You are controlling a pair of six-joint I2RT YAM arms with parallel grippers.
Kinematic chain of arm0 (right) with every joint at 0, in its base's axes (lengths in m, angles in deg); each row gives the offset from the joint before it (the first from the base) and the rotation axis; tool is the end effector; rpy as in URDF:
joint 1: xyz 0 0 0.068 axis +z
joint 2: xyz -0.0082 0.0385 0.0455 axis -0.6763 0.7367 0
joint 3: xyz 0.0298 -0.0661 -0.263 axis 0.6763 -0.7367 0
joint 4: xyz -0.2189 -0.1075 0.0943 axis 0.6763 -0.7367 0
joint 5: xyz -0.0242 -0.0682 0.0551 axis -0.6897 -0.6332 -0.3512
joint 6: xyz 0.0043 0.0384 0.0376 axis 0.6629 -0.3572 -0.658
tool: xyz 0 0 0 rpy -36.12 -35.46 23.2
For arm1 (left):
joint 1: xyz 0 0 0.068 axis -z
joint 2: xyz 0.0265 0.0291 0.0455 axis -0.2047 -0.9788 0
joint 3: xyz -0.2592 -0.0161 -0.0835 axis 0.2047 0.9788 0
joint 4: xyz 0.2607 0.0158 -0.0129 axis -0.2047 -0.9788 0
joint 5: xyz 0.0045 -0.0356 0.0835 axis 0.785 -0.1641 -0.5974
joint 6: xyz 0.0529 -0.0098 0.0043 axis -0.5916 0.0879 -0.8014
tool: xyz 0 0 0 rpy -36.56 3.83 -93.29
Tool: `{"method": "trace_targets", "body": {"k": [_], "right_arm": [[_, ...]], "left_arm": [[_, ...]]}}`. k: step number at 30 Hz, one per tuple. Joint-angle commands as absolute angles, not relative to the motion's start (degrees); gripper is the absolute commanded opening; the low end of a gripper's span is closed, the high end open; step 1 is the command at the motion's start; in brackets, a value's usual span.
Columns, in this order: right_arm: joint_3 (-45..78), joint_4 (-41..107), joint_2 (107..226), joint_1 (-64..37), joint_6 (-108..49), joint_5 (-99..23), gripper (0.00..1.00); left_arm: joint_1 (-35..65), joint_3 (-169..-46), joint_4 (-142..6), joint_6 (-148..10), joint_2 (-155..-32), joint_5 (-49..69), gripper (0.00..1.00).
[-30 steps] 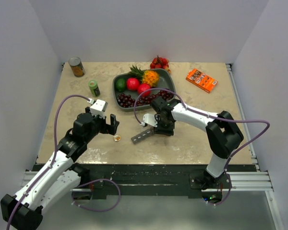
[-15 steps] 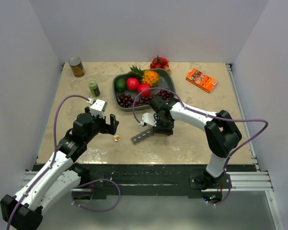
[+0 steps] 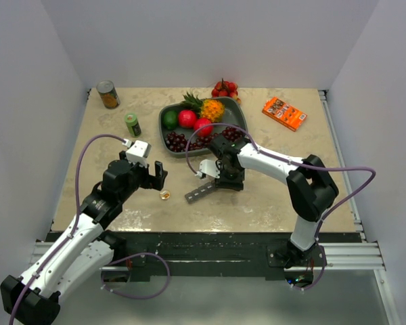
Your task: Sort the pills into containers
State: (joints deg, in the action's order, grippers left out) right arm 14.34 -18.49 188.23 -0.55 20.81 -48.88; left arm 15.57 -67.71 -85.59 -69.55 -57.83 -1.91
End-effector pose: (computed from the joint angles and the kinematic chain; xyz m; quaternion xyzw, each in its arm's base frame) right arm 0.2529 0.2249 0.1932 -0.6745 0.7342 -0.0315 0.0709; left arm 0.1499 -0.0749 0.2698 0.0971 0.8250 -0.1575 0.5340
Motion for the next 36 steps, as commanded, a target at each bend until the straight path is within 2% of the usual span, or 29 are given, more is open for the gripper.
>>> {"method": "trace_targets", "body": {"k": [1, 19, 36], "right_arm": [[17.2, -20.2, 189.1, 0.0, 19.9, -49.8, 0.00], [16.8, -19.9, 189.2, 0.2, 19.5, -47.8, 0.00], [13.0, -15.9, 183.3, -1.1, 18.5, -41.9, 0.00]], "left_arm": [[15.2, -70.0, -84.6, -70.1, -57.3, -2.8, 0.98], [15.2, -70.0, -84.7, -70.2, -57.1, -2.8, 0.98], [15.2, -70.0, -84.6, -69.5, -56.9, -1.9, 0.99]]}}
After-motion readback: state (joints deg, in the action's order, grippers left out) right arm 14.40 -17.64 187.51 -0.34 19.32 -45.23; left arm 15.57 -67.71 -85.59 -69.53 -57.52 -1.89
